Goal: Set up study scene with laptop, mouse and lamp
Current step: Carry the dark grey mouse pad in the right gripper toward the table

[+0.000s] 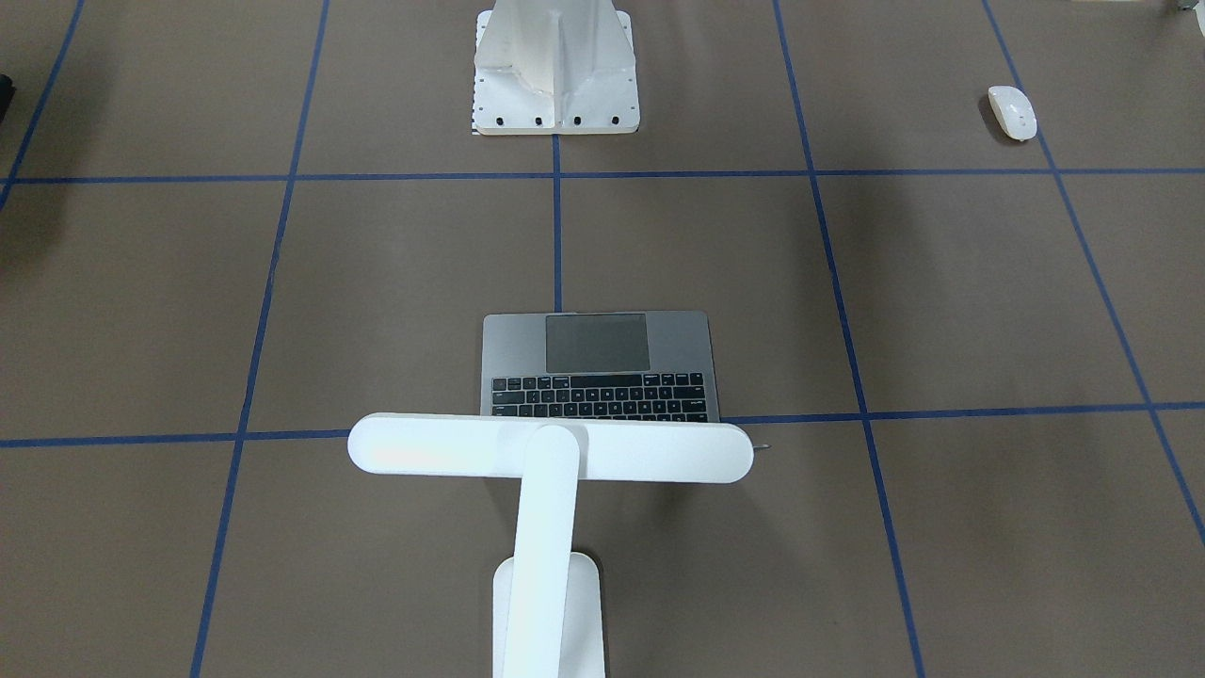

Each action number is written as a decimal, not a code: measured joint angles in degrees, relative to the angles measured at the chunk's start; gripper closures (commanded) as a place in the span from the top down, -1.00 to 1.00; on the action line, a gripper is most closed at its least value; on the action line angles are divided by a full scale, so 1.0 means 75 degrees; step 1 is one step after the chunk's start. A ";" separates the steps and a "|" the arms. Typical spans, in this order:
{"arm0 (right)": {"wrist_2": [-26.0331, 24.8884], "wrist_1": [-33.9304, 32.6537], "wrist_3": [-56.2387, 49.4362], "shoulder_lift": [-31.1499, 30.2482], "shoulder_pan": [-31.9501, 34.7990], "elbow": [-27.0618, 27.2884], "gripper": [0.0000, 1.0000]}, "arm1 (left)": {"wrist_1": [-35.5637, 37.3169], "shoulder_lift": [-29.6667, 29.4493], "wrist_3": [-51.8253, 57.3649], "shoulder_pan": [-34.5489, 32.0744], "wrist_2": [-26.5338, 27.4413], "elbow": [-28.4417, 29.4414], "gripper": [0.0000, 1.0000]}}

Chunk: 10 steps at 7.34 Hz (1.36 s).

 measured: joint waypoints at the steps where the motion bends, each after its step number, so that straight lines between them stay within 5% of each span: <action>1: 0.0002 0.0003 0.0003 0.0037 -0.0120 -0.0123 0.78 | 0.0000 0.0000 0.0000 0.0000 0.0000 0.0000 1.00; 4: 0.0015 0.0005 0.0005 0.0063 -0.0437 -0.0301 0.77 | 0.0000 0.0000 0.0000 0.0000 0.0000 0.0006 1.00; 6: 0.0044 0.0005 0.0074 0.0122 -0.0625 -0.0335 0.52 | 0.0000 0.0000 0.0000 0.0000 0.0000 0.0011 1.00; 10: 0.0046 -0.0029 0.0166 0.0180 -0.0838 -0.0330 -0.95 | 0.0000 0.0000 -0.0002 0.0000 0.0000 0.0006 1.00</action>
